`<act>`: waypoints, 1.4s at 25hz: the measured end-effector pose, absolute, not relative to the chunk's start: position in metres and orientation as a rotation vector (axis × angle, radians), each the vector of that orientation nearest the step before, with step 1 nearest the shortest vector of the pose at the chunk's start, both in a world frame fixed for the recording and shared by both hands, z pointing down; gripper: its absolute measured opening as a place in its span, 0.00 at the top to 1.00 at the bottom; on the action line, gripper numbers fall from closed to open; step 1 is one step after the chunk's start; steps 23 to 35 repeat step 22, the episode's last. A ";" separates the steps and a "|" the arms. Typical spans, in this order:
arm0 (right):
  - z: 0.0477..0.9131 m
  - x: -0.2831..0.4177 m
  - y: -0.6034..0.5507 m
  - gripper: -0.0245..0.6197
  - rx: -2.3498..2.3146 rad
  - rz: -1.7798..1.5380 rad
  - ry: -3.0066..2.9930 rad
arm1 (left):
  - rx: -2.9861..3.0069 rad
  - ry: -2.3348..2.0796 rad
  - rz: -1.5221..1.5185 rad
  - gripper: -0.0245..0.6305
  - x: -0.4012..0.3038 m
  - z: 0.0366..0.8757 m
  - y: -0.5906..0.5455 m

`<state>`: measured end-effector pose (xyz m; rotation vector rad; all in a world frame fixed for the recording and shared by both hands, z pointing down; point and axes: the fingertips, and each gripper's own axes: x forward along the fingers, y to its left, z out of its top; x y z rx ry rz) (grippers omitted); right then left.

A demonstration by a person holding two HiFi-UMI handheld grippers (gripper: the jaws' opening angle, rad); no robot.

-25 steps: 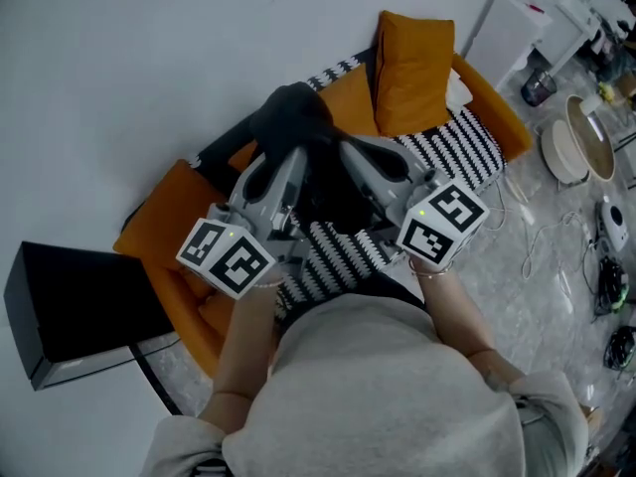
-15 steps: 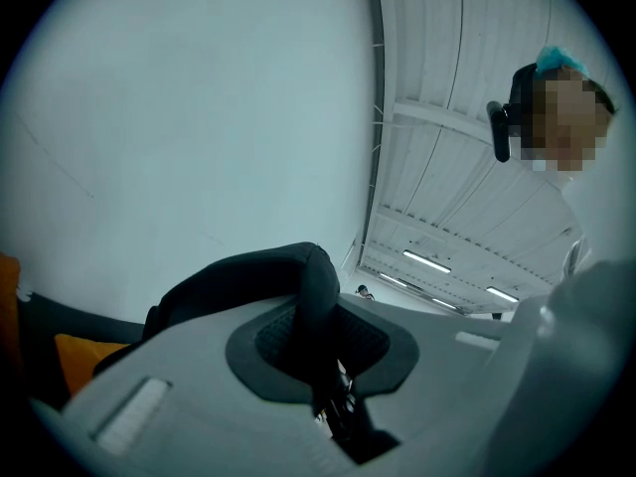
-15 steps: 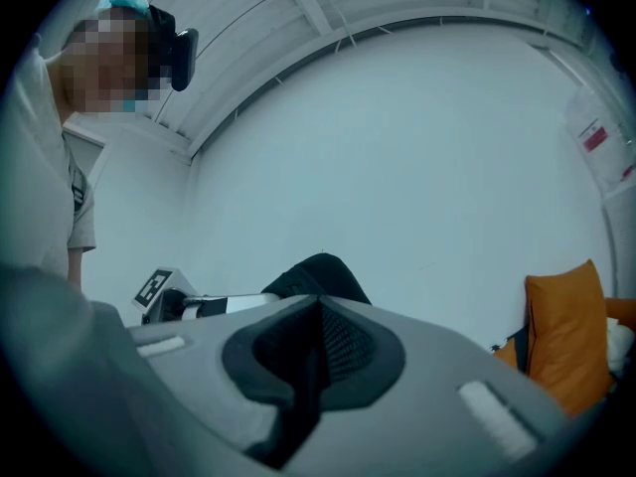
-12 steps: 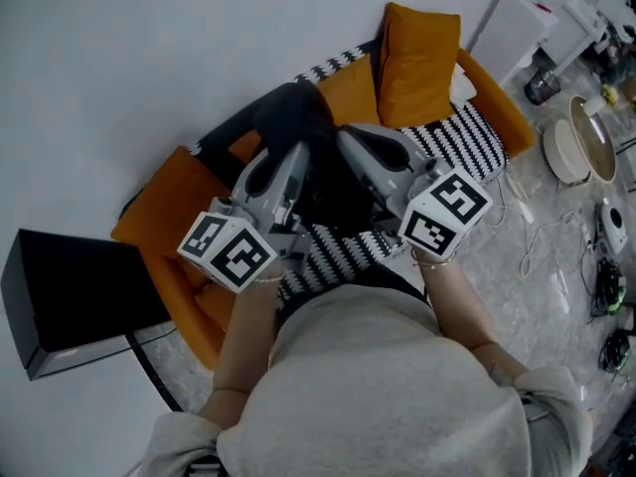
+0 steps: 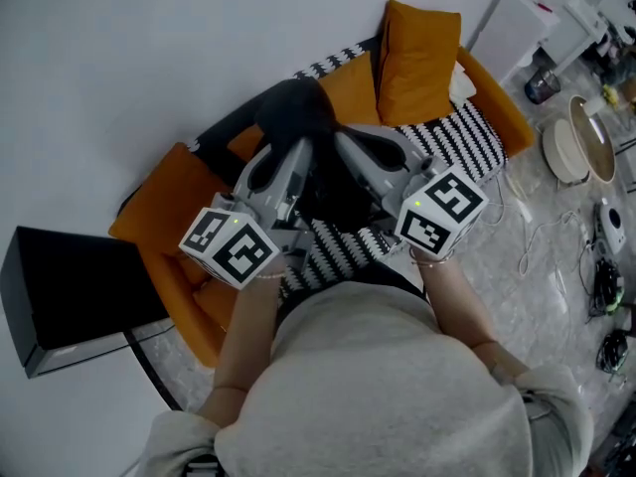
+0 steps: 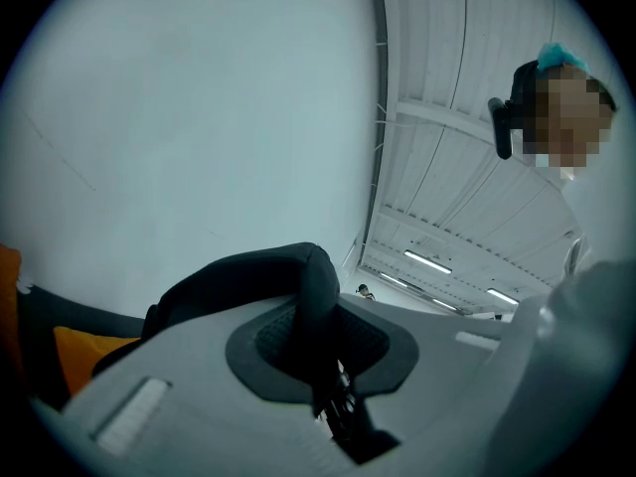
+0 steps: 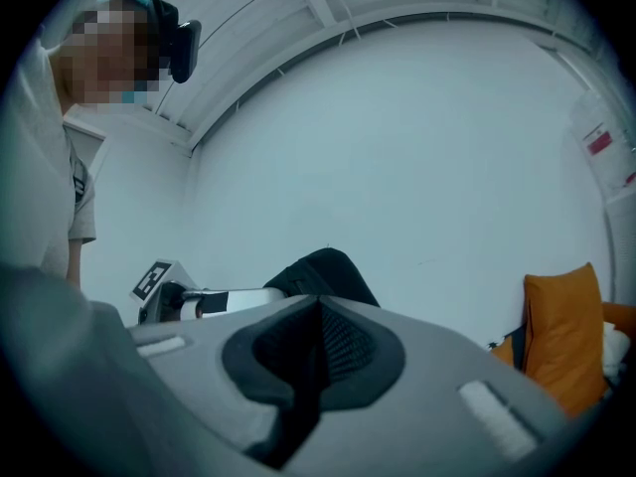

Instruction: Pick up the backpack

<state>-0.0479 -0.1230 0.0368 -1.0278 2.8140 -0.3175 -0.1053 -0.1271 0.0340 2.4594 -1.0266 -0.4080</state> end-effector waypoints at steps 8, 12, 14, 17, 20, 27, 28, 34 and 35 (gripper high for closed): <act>0.038 -0.048 -0.121 0.96 -1.070 -0.236 2.847 | 2.458 -1.031 -0.408 0.89 -0.106 0.034 -0.128; 0.036 -0.044 -0.121 0.96 -1.081 -0.238 2.839 | 2.450 -1.034 -0.408 0.89 -0.104 0.034 -0.127; 0.035 -0.044 -0.121 0.96 -1.081 -0.232 2.838 | 2.438 -1.032 -0.420 0.89 -0.105 0.035 -0.127; 0.036 -0.046 -0.121 0.96 -1.088 -0.205 2.853 | 2.428 -1.022 -0.449 0.89 -0.105 0.035 -0.127; 0.039 -0.046 -0.120 0.96 -1.098 -0.199 2.861 | 2.421 -1.020 -0.455 0.89 -0.107 0.036 -0.126; 0.039 -0.046 -0.120 0.96 -1.105 -0.202 2.859 | 2.418 -1.019 -0.455 0.89 -0.108 0.037 -0.125; 0.039 -0.046 -0.120 0.96 -1.105 -0.202 2.859 | 2.418 -1.019 -0.455 0.89 -0.108 0.037 -0.125; 0.039 -0.046 -0.120 0.96 -1.105 -0.202 2.859 | 2.418 -1.019 -0.455 0.89 -0.108 0.037 -0.125; 0.039 -0.046 -0.120 0.96 -1.105 -0.202 2.859 | 2.418 -1.019 -0.455 0.89 -0.108 0.037 -0.125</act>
